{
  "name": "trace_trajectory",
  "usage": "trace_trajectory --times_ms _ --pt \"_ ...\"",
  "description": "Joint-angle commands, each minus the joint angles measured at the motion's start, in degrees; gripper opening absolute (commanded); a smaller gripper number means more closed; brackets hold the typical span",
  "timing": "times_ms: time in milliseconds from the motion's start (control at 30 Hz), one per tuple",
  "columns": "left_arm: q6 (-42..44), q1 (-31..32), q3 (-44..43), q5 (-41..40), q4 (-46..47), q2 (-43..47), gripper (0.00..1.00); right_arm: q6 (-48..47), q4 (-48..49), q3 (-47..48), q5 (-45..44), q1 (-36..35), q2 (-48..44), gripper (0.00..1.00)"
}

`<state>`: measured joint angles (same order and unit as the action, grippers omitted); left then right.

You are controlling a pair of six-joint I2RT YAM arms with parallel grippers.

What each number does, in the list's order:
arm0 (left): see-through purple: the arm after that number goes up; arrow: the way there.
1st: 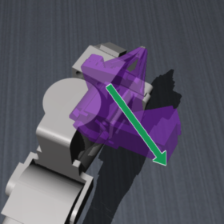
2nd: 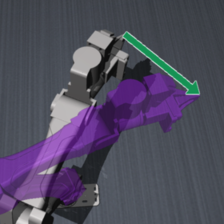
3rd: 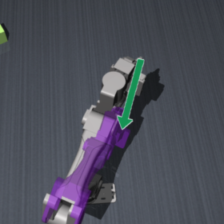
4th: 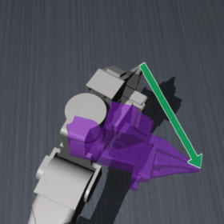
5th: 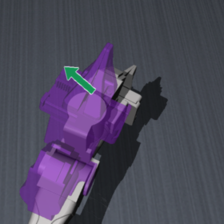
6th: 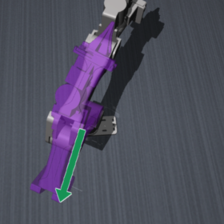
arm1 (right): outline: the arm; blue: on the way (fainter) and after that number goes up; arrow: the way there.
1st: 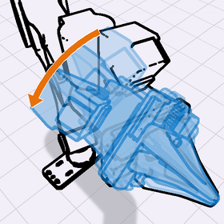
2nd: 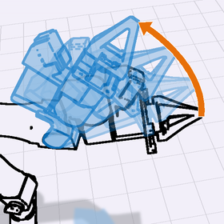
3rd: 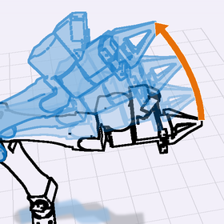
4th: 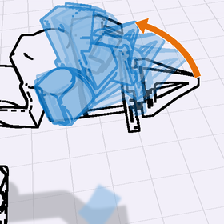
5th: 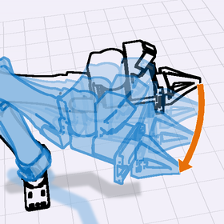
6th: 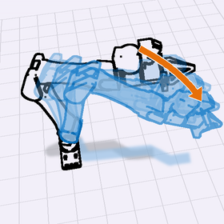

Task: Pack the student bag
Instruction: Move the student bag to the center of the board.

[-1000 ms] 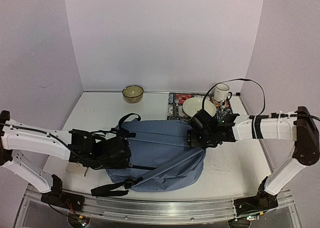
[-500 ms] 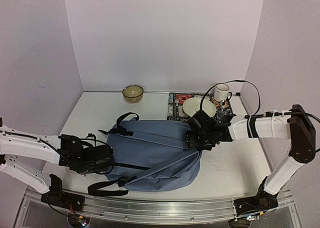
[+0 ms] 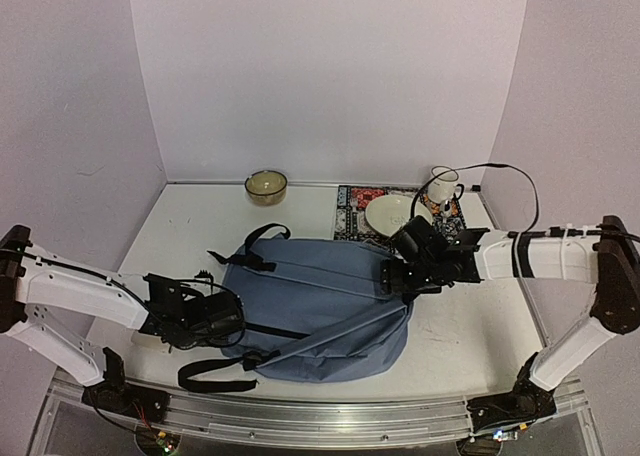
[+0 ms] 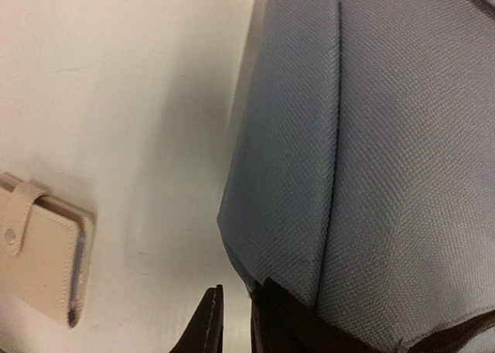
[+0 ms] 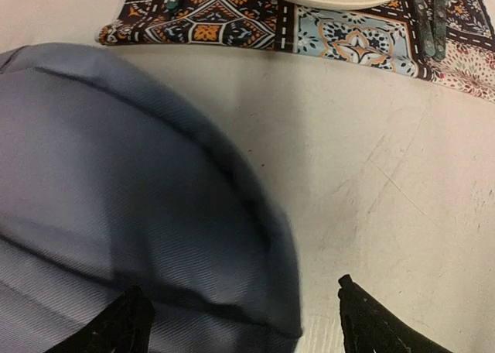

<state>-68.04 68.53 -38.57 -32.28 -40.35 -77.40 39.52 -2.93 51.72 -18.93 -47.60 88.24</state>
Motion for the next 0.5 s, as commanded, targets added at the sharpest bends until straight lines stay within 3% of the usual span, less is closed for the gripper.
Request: trace_trajectory --times_ms 0,100,233,467 --pt "7.4 0.2 -3.4 4.3 19.3 -0.3 0.16 -3.8 -1.3 -1.1 6.9 -0.5 -6.9 0.85" --pt "9.7 0.2 -5.1 4.2 21.1 0.5 0.18 -4.8 -1.3 -1.8 8.8 -0.5 -10.6 0.86" --pt "11.3 -0.3 -6.9 3.9 20.5 1.0 0.28 -6.9 -1.2 -2.0 11.4 -0.5 -14.9 0.88" --pt "10.6 -3.8 -6.9 5.2 15.8 4.2 0.57 -12.1 0.2 -1.4 14.4 -2.0 -15.4 0.88"
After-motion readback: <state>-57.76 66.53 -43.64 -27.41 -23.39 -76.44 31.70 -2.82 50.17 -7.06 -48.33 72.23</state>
